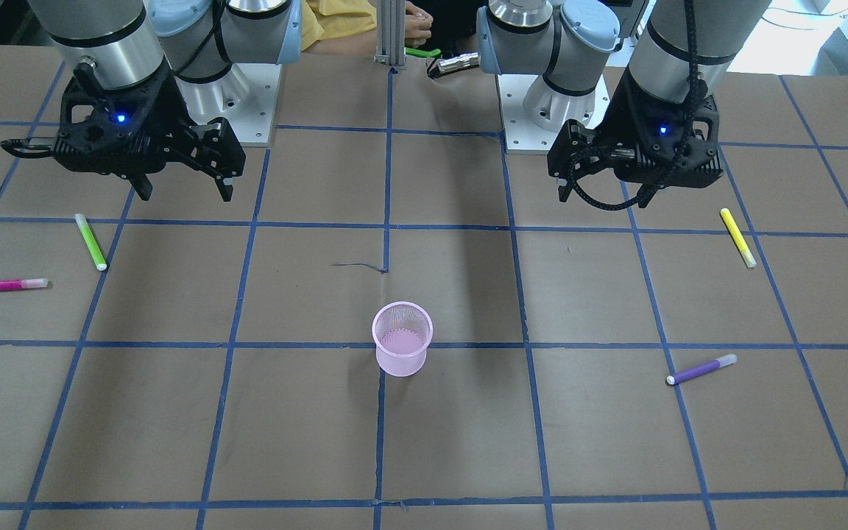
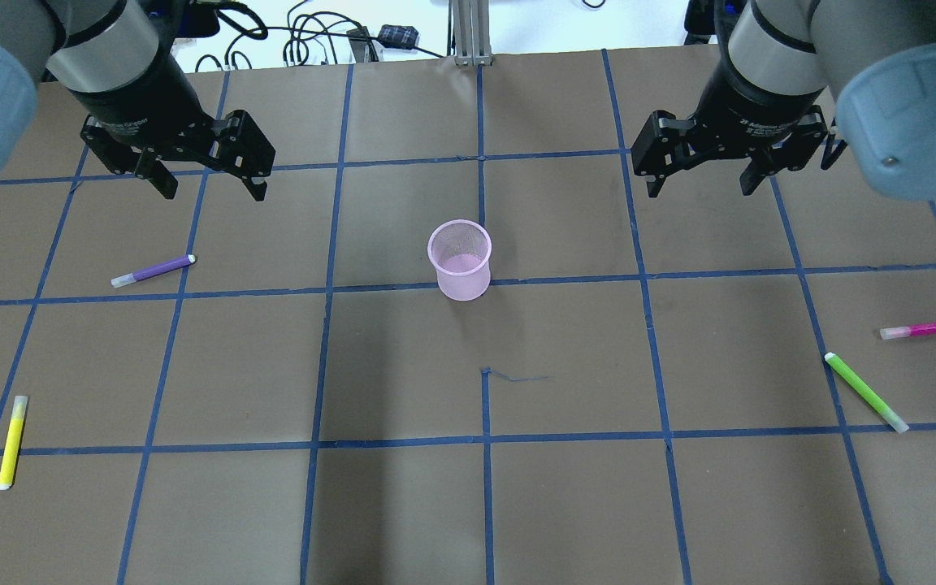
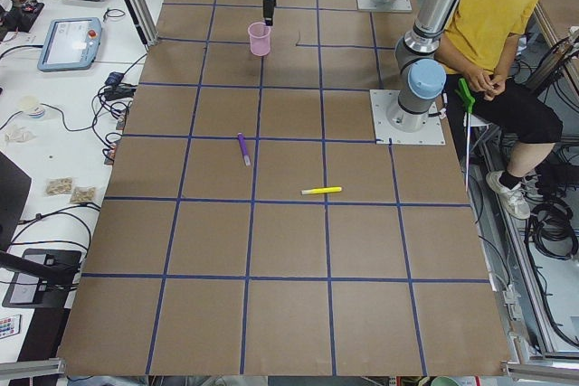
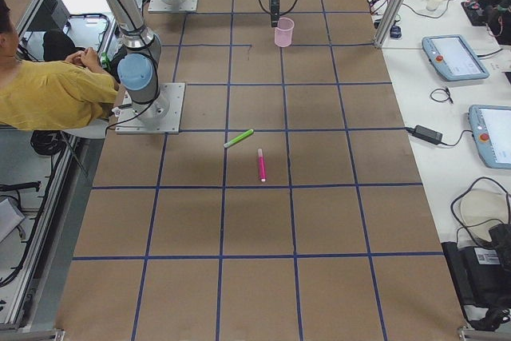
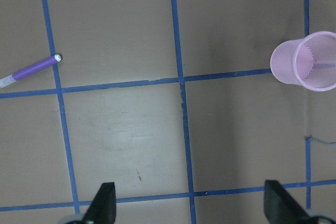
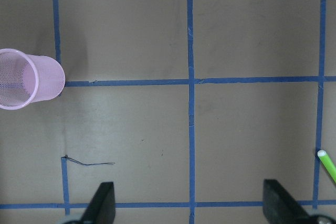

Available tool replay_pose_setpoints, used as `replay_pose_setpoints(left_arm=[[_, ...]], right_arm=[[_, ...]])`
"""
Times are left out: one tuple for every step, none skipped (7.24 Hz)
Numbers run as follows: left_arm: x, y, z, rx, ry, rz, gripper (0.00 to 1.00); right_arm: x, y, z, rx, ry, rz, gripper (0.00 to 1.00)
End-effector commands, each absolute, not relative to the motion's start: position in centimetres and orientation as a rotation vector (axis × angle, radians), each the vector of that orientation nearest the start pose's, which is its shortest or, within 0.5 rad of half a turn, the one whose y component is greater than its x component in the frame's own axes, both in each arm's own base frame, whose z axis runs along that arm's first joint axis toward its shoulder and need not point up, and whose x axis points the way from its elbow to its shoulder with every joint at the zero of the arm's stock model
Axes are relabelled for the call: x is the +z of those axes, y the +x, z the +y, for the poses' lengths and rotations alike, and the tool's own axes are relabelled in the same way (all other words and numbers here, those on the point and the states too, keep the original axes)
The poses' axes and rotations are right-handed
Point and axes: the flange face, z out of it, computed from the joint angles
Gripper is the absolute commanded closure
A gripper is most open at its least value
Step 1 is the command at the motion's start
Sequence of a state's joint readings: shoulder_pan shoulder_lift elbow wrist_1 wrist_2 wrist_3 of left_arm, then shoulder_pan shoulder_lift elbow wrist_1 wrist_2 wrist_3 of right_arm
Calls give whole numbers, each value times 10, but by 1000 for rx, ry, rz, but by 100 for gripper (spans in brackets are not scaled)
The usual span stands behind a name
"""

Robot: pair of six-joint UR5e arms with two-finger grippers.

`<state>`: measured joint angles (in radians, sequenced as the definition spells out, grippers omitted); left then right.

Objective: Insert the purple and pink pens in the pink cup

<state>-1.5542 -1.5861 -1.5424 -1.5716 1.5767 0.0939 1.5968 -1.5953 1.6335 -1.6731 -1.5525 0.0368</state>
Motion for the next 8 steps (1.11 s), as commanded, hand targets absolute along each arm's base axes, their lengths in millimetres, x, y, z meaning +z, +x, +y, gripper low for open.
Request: replay_pose_setpoints(left_arm=[[493, -124, -502, -18, 110, 3130, 0], [494, -122, -501, -14, 108, 3128, 0], [493, -122, -501, -9, 115, 3130, 0], [493, -121, -501, -11, 125, 3129, 0], [494, -121, -500, -11, 123, 3131, 0], [496, -120, -499, -2, 101, 3129, 0], [489, -119, -499, 37, 118, 3131, 0], [486, -120, -497, 75, 123, 3131, 0]], right_arm=[[479, 148, -484, -100, 16, 3120, 0], [479, 148, -484, -100, 16, 3120, 0], [478, 148, -484, -95, 18, 3118, 0], [477, 148, -485, -93, 2, 3122, 0], [474, 145, -487, -86, -3, 3122, 0], [476, 137, -491, -99, -110, 3123, 0], [477, 117, -495, -105, -337, 3119, 0], [476, 82, -500, -89, -363, 3121, 0]])
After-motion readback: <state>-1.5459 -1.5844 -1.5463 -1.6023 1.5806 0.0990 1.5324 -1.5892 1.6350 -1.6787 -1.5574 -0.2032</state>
